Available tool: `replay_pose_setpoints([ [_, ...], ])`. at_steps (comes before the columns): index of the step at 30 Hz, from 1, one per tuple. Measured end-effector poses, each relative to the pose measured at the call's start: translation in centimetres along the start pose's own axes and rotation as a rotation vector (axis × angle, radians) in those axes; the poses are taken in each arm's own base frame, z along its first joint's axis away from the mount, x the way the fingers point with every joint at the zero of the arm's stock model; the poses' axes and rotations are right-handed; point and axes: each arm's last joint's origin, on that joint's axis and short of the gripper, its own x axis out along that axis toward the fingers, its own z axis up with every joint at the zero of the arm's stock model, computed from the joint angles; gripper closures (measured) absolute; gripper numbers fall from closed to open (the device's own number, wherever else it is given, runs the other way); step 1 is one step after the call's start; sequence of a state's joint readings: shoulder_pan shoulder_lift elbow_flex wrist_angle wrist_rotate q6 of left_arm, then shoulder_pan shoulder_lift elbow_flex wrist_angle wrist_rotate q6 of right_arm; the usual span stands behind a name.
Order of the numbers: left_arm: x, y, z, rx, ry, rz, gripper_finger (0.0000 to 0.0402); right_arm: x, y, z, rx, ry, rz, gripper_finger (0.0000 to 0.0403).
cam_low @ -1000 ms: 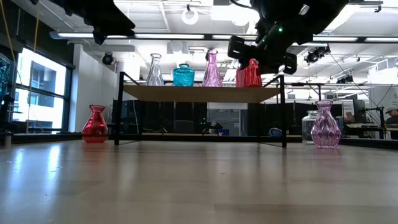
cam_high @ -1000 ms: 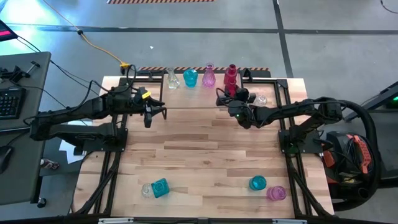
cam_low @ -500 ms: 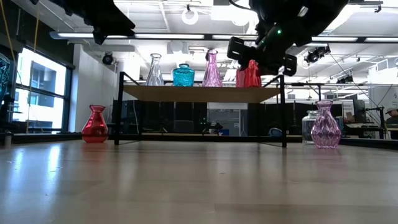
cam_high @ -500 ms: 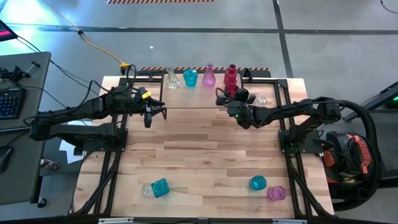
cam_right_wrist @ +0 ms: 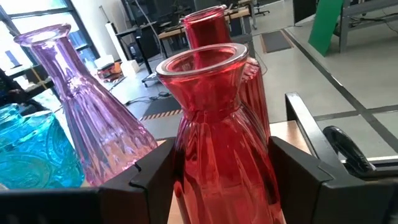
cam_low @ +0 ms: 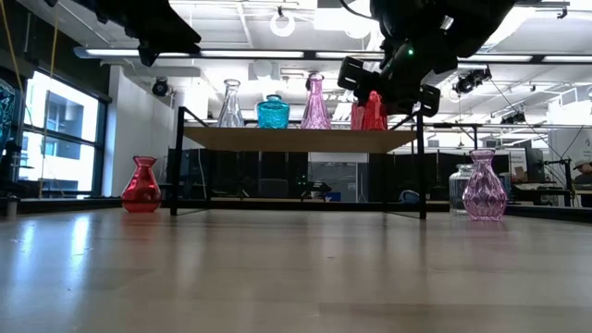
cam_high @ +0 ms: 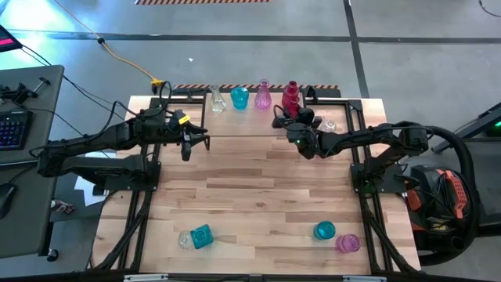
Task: Sort vases onto shelf
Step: Put the bottom red flower vase on the shelf aligned with the other red flower vase
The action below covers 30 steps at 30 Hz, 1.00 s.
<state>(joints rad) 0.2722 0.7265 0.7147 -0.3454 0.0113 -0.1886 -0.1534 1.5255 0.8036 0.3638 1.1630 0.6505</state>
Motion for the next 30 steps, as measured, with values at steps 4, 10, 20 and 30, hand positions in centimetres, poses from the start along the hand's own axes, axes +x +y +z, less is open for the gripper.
replay_pose_setpoints([
  [4, 0.0, 0.0, 0.0, 0.0, 0.0, 0.0, 0.0296, 0.01, 0.04, -0.03, -0.006, 0.01, 0.015, 0.0205],
  [10, 0.0, 0.0, 0.0, 0.0, 0.0, 0.0, 0.0296, 0.04, 0.08, -0.05, -0.043, 0.021, 0.03, 0.0185],
  [20, -0.01, 0.0, 0.01, 0.0, 0.0, 0.0, 0.0296, 0.29, -0.02, 0.06, -0.026, 0.016, 0.021, 0.0144],
  [30, -0.01, 0.0, 0.01, 0.0, 0.0, 0.0, 0.0296, 0.21, 0.06, 0.1, -0.015, 0.014, 0.026, 0.0141],
])
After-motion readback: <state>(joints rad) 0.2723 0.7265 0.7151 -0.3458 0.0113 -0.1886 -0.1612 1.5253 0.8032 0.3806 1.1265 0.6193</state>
